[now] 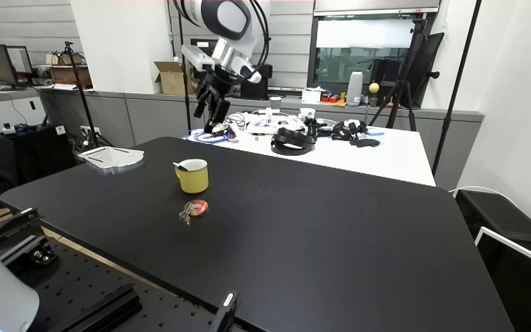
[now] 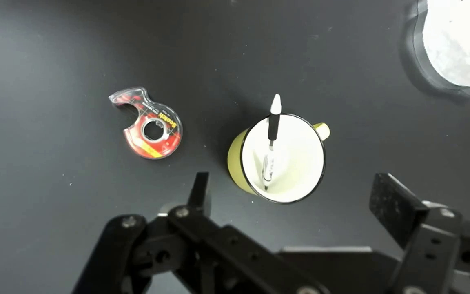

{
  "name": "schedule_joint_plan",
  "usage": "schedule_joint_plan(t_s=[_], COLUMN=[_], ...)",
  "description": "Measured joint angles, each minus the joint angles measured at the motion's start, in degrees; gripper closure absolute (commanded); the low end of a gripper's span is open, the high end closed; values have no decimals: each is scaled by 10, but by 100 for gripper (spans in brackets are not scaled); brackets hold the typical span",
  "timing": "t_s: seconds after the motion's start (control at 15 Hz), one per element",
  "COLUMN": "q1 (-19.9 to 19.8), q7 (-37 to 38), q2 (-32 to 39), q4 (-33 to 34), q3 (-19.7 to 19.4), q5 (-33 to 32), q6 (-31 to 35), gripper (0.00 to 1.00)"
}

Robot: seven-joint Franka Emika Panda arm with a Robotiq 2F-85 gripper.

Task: Remove the pen from the mug.

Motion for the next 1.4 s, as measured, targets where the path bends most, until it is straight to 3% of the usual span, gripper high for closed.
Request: schedule_joint_plan(t_s=[0.53, 1.4], q1=[0, 8], q7=[9, 10], q2=[89, 121], q4=[2, 2], q3=[11, 34], q5=[24, 45], q6=[4, 0], gripper=[0, 0])
